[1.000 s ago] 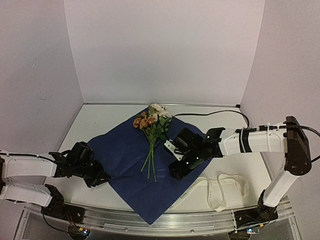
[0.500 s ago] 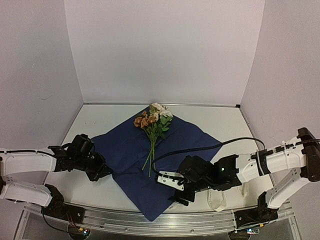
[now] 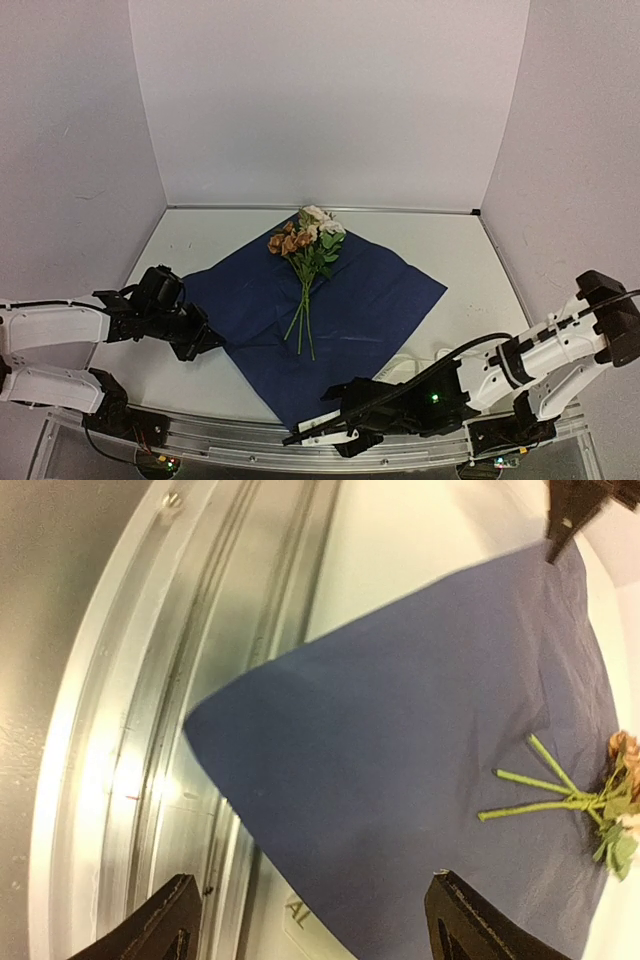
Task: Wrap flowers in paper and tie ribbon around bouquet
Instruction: Pass from the left arm to the right
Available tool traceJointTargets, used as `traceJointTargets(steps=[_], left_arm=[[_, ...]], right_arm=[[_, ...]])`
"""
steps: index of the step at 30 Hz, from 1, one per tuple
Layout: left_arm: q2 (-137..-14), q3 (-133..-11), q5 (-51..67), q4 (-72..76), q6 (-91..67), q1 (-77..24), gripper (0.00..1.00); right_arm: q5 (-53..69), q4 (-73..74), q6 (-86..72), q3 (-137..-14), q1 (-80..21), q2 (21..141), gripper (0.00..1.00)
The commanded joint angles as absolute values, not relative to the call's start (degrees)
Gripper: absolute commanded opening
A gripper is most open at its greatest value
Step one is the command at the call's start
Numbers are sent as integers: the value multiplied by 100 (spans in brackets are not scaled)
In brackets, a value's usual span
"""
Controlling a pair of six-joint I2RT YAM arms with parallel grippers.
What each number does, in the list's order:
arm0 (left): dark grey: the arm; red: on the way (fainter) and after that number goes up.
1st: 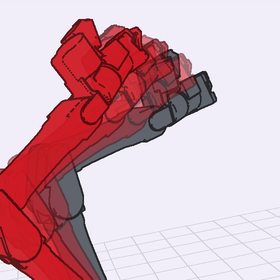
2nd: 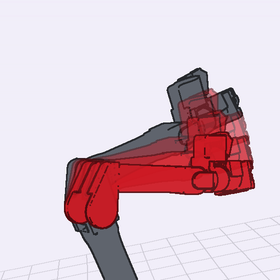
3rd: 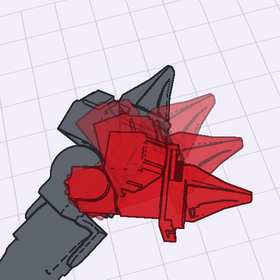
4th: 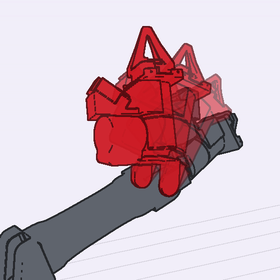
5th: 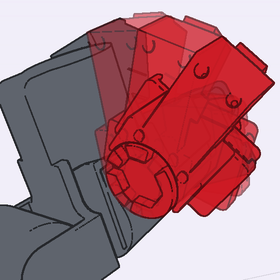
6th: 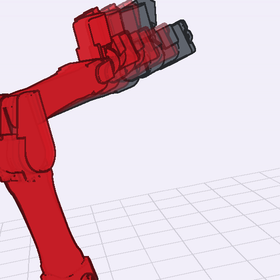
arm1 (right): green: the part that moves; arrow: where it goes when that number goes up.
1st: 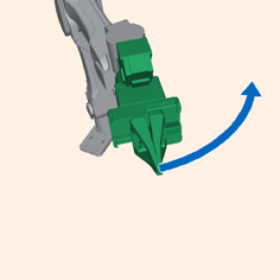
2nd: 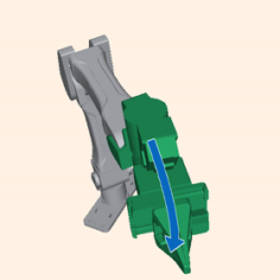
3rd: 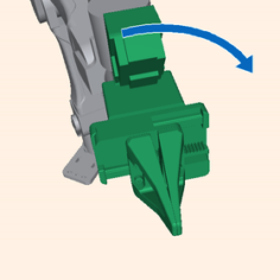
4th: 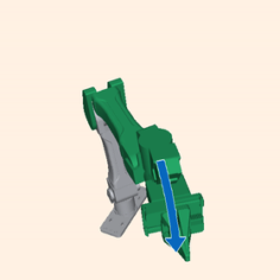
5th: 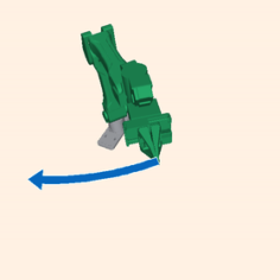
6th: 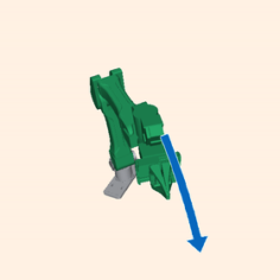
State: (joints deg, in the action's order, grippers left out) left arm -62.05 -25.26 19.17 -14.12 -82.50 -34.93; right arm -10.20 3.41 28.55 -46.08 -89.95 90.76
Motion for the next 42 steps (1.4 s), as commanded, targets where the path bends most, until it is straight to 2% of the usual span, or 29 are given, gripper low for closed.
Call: traceJointTargets(steps=[1, 8, 12, 14, 16, 20, 22, 28, 31, 35, 42], left_arm=[[-6083, -2672, 2106, -1468, -8231, -3383, 0], [-6026, -2650, 2162, -1531, -8196, -3300, 0], [-5955, -2615, 2168, -1540, -8228, -3282, 0], [-5930, -2621, 2167, -1593, -8208, -3264, 0], [-5925, -2620, 2158, -1646, -8179, -3247, 0], [-5885, -2644, 2030, -1847, -8030, -3243, 3], [-5853, -2712, 1886, -2040, -7862, -3244, 9], [-5604, -3132, 1291, -2686, -7261, -3243, 39], [-5500, -3432, 992, -2953, -6950, -3242, 48], [-5491, -3765, 774, -3135, -6555, -3243, 55], [-5671, -4181, 620, -3166, -6028, -3243, 56]], right_arm=[[-1745, -239, 3319, -4888, -9283, 9518, 79], [-2648, -888, 3667, -5230, -9430, 10311, 76], [-3058, -1344, 3958, -5446, -9431, 10745, 70], [-3181, -1575, 4090, -5496, -9452, 10883, 62], [-3280, -1767, 4247, -5511, -9492, 10913, 49], [-3376, -1783, 4371, -5574, -9547, 10796, 12], [-3330, -1621, 4337, -5623, -9553, 10659, 1], [-2642, 200, 3573, -6099, -9451, 9990, 0], [-2190, 1134, 3030, -6420, -9120, 9795, 0], [-1697, 2203, 2600, -7015, -8531, 9820, 0], [-1209, 2824, 2332, -8023, -7505, 10298, 0]])
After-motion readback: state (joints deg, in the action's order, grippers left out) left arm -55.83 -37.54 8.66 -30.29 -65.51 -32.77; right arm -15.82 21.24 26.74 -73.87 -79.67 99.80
